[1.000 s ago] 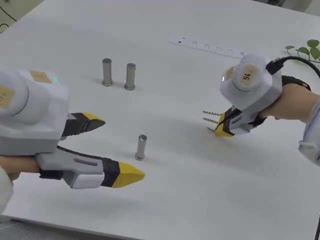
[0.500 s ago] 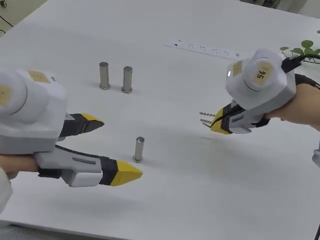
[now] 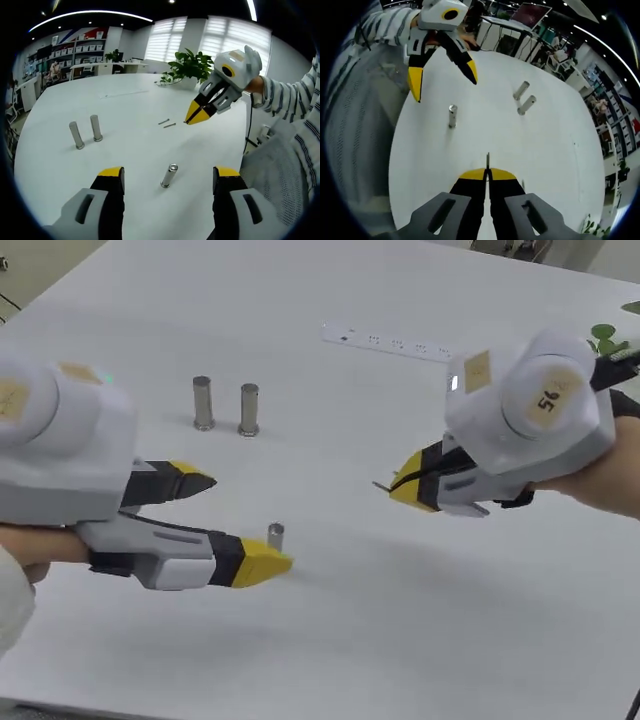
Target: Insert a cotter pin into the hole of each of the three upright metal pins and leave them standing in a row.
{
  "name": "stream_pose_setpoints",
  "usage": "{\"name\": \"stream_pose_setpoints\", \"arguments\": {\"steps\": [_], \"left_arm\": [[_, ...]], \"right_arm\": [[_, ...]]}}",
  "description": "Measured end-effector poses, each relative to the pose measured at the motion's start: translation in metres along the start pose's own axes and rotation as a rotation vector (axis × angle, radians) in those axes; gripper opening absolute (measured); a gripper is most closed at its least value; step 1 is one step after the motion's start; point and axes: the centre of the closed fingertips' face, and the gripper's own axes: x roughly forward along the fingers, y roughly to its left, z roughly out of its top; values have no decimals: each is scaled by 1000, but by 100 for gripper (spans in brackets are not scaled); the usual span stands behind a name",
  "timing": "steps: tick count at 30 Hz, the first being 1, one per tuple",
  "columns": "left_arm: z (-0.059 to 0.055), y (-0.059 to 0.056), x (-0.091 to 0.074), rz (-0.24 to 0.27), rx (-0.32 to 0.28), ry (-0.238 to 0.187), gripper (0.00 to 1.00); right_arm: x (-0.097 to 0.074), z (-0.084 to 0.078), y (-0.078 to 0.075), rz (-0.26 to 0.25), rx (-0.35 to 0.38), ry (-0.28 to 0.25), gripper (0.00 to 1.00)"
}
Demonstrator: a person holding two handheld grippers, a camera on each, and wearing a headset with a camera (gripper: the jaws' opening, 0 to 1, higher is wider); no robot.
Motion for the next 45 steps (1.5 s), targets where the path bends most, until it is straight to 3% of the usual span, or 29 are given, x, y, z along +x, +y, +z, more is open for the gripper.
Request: {"name": "stream_pose_setpoints", "arguments": {"steps": [8, 16, 18, 20, 24, 29, 33, 36, 39, 45], "left_arm": [[11, -4, 10, -23, -20, 5, 68], [25, -11, 19, -50, -49, -27, 67], [27, -13, 20, -59, -83, -34, 67], [27, -15, 21, -71, -162, -26, 67], [31, -19, 23, -94, -174, -50, 64], [34, -22, 27, -122, -239, -77, 62], [35, -31, 30, -160, -294, -88, 55], [36, -32, 31, -175, -289, -91, 52], [39, -40, 32, -221, -285, -101, 48], [42, -46, 33, -257, -298, -103, 25]], "right_arm": [[-11, 24, 13, -24, -19, -60, 2], [-11, 37, 19, -33, -8, -117, 2], [-11, 39, 19, -38, 2, -129, 2], [-12, 40, 20, -48, 8, -139, 2], [-12, 41, 21, -56, 23, -150, 2], [-13, 42, 25, -65, 41, -160, 2], [-14, 43, 27, -70, 46, -166, 2], [-14, 43, 28, -69, 49, -168, 2], [-14, 43, 28, -70, 47, -170, 2], [-15, 44, 29, -71, 42, -180, 2]]}}
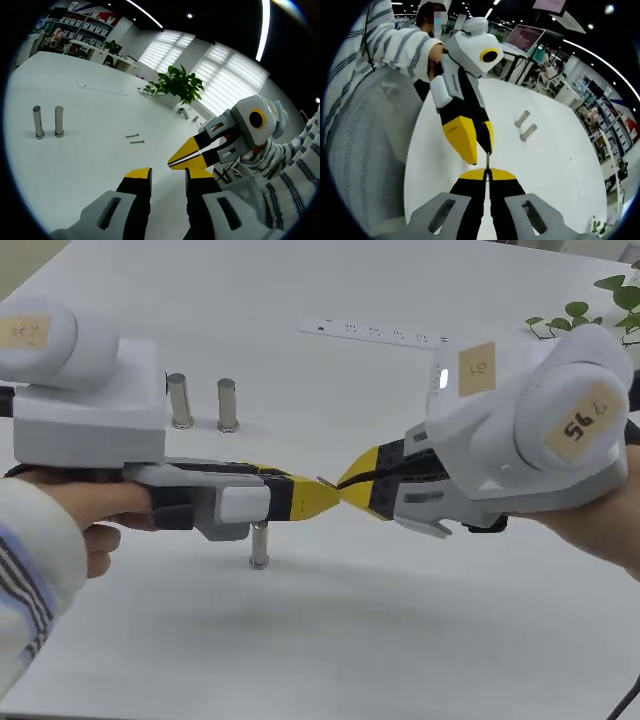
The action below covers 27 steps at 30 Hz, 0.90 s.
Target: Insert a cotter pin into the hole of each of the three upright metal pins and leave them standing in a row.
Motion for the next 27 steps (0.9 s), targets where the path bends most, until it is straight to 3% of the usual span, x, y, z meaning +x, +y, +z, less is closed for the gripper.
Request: {"name": "stream_pose_setpoints", "arguments": {"steps": [4, 10, 19, 27], "left_arm": [[0, -1, 1, -4, -8, 2, 25], [0, -2, 2, -12, -75, 6, 24], [2, -8, 3, -21, -93, -4, 13], [1, -3, 4, -15, -123, 2, 6]], "right_arm": [[0, 0, 1, 1, -8, 0, 2], [0, 0, 3, 2, -23, -4, 2], [2, 1, 2, 2, -28, -4, 2], [0, 3, 4, 3, -46, -5, 2]]}}
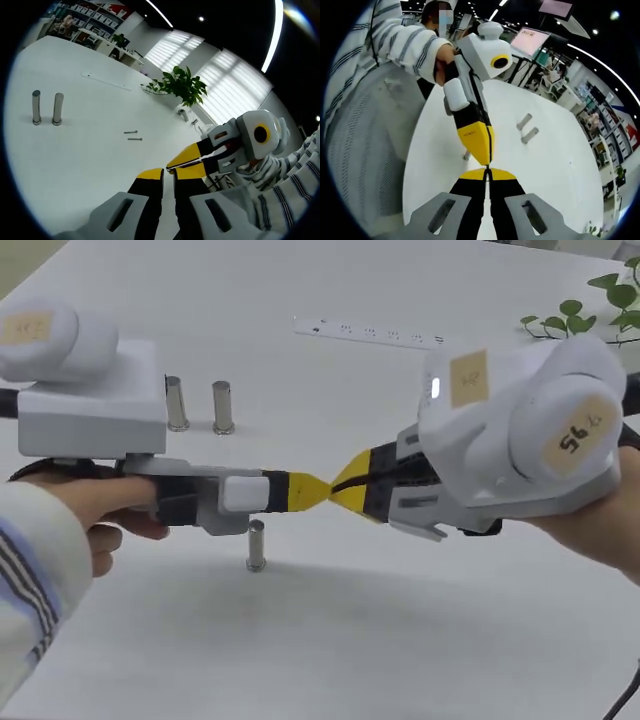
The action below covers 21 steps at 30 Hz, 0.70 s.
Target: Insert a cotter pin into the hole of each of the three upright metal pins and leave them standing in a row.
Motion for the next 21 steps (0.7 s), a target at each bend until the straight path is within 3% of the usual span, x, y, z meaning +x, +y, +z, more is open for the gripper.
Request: {"name": "stream_pose_setpoints", "arguments": {"steps": [16, 21], "left_arm": [[-2, 1, 2, -12, -18, 13, 2], [-1, 1, 1, -17, -68, 7, 1]], "right_arm": [[-2, 1, 3, 3, -10, 0, 2], [-3, 2, 3, -1, -15, -2, 2]]}}
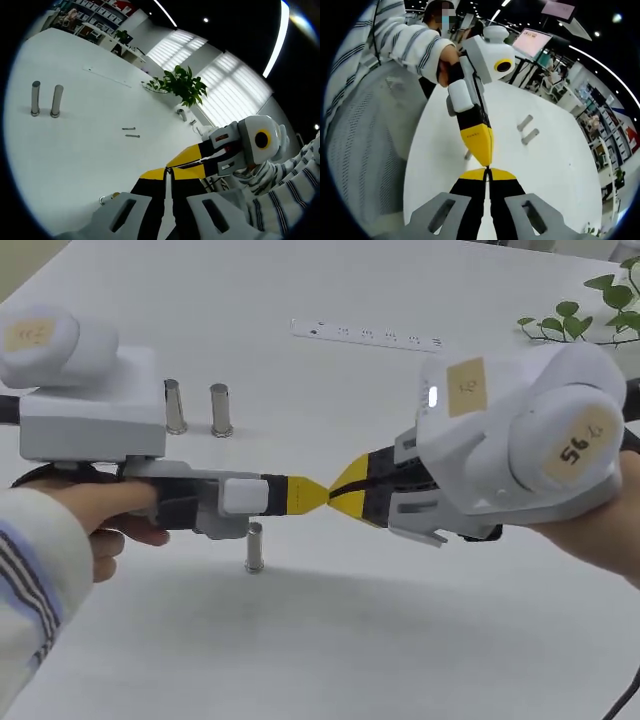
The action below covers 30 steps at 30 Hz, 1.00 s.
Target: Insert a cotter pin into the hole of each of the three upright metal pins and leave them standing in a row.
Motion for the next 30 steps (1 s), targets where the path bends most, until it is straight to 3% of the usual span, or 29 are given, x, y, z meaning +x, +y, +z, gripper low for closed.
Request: {"name": "stream_pose_setpoints", "arguments": {"steps": [7, 23, 27, 30], "left_arm": [[-4, 0, -2, 11, -82, 16, 0], [-3, -2, -9, 28, 1, 7, 0], [-1, -6, -9, 20, 14, -3, 0], [-1, -5, -10, 34, 37, 3, 0]], "right_arm": [[1, 1, 3, 6, -7, -2, 2], [1, 6, 4, 22, -33, -25, 4], [0, 5, 3, 13, -45, -18, 13], [-3, 5, 1, 13, -25, -26, 14]]}}
